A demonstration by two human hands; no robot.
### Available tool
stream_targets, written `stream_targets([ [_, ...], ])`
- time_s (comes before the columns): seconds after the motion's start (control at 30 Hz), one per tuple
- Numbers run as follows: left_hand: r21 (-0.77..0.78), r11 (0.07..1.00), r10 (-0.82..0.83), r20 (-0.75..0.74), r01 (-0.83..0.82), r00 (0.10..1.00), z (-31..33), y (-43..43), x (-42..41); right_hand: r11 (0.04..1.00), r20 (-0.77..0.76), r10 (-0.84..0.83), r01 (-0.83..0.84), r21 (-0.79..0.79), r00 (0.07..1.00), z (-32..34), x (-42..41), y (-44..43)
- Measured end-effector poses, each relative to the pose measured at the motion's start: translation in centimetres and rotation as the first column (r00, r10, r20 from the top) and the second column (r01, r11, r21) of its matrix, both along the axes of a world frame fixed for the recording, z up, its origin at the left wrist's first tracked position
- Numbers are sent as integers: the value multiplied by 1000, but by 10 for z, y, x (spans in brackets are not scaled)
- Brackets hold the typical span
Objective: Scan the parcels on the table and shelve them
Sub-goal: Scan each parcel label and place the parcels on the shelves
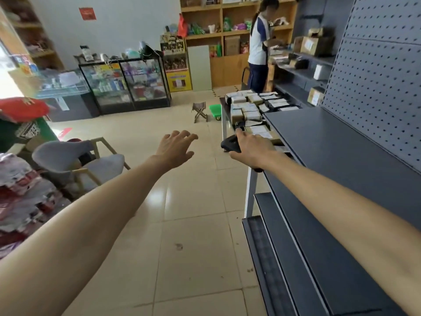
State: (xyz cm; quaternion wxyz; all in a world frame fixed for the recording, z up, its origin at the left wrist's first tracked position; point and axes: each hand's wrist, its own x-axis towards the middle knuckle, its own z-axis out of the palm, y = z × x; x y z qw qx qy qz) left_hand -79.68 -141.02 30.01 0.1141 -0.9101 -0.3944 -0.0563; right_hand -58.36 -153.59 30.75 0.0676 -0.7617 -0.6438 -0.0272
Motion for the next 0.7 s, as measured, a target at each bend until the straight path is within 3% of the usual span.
stream_targets([
  [0.33, -107, 994, 28, -71, -36, 997, -56, 139, 50, 985, -24, 61, -64, -158, 998, -56, 58, 143],
  [0.7, -130, 990, 42, -74, -52, 996, -50, 421, 101, 990, 2, 42, -41, -134, 999, -33, 114, 423],
])
